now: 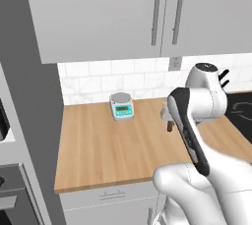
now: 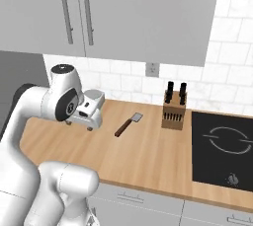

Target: Put the mushroom and lemon wedge in the pot. Retrieve the spatula and lightly stir the vegetables in the pot.

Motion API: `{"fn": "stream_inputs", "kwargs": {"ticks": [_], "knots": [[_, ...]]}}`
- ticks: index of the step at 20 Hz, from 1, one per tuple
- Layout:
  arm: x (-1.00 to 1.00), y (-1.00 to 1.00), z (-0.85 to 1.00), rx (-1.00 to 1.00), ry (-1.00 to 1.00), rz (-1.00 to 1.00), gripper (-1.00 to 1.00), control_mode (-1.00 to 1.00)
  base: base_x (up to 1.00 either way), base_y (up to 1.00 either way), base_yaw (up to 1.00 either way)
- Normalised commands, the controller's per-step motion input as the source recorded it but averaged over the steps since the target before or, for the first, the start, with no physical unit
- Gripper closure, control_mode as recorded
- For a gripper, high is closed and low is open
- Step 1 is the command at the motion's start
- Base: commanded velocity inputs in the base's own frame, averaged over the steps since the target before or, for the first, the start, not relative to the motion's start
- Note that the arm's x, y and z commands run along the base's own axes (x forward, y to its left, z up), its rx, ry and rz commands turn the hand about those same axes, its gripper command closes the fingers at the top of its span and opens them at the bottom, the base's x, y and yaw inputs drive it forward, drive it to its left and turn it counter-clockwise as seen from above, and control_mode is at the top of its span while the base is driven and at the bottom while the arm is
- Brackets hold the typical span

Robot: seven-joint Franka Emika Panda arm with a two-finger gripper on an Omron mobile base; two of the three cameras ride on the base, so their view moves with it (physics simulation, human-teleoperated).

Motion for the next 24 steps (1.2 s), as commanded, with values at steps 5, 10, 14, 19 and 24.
{"fn": "stream_inputs", "kwargs": {"ticks": [5,10,14,19,24], "knots": [[0.49,-0.44,-0.55,-0.34,-0.01,-0.11,-1.0,-1.0,0.0,0.0,0.0],[0.69,-0.41,-0.03,0.05,0.01,-0.04,-1.0,-1.0,0.0,0.0,0.0],[0.55,-0.21,-0.2,0.14,0.0,0.0,-1.0,-1.0,0.0,0.0,0.0],[0.27,-0.07,-0.42,0.11,0.03,0.0,-1.0,-1.0,0.0,0.0,0.0],[0.41,0.0,-0.35,0.08,0.07,0.0,-1.0,-1.0,0.0,0.0,0.0]]}}
